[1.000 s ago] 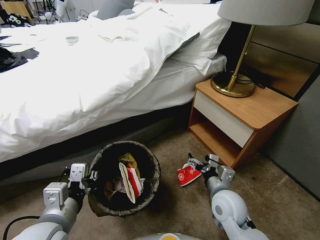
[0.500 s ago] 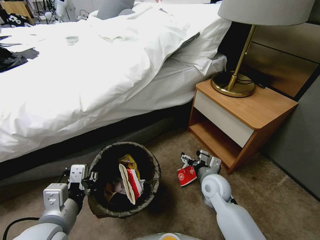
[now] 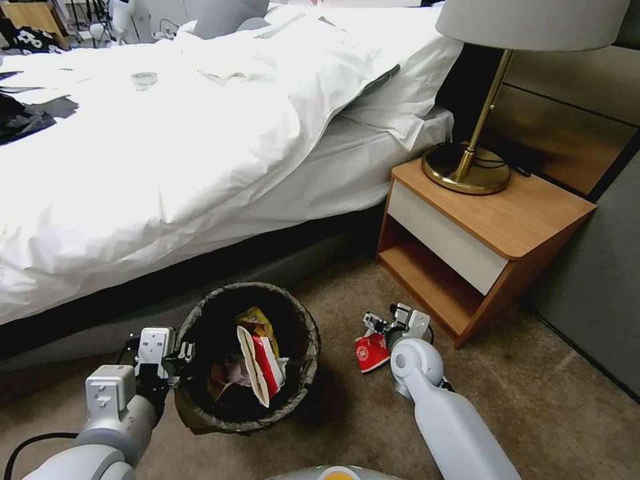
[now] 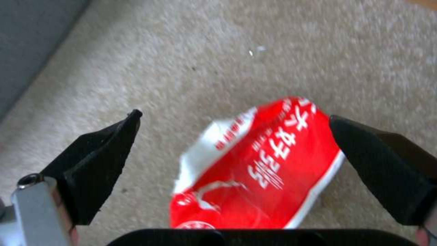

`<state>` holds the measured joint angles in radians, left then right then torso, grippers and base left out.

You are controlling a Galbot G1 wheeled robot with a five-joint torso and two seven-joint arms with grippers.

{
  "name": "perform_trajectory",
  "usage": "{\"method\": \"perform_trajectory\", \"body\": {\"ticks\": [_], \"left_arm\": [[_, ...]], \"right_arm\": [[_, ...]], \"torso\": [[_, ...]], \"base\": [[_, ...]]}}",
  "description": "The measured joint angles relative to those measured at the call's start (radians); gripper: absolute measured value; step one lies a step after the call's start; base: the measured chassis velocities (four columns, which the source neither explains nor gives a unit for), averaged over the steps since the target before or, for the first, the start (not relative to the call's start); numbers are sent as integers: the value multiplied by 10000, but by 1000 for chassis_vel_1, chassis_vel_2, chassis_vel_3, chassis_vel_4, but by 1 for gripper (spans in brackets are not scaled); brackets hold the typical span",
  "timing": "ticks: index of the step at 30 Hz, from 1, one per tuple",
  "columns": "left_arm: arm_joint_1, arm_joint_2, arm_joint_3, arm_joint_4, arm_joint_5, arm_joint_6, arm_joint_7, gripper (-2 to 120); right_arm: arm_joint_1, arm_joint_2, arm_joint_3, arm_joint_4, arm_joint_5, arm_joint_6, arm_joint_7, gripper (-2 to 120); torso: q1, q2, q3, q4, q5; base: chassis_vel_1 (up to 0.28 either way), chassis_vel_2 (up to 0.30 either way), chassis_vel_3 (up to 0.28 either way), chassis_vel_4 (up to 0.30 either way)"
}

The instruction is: Pick up the trash bin, then pick up the garbage from the floor and place it into the trash bin.

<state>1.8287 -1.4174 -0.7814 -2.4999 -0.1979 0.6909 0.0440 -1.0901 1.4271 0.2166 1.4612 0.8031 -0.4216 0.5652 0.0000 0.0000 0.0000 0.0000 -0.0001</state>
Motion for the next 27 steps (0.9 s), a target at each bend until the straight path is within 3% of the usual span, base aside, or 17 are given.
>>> {"method": "perform_trajectory", "body": {"ticks": [27], "left_arm": [[104, 103, -17, 0, 7, -22, 29, 3]], "right_arm": [[144, 584, 9, -1205, -1335, 519, -731, 96]], "torso": [[0, 0, 0, 0, 1]], "base": [[0, 0, 0, 0]]}}
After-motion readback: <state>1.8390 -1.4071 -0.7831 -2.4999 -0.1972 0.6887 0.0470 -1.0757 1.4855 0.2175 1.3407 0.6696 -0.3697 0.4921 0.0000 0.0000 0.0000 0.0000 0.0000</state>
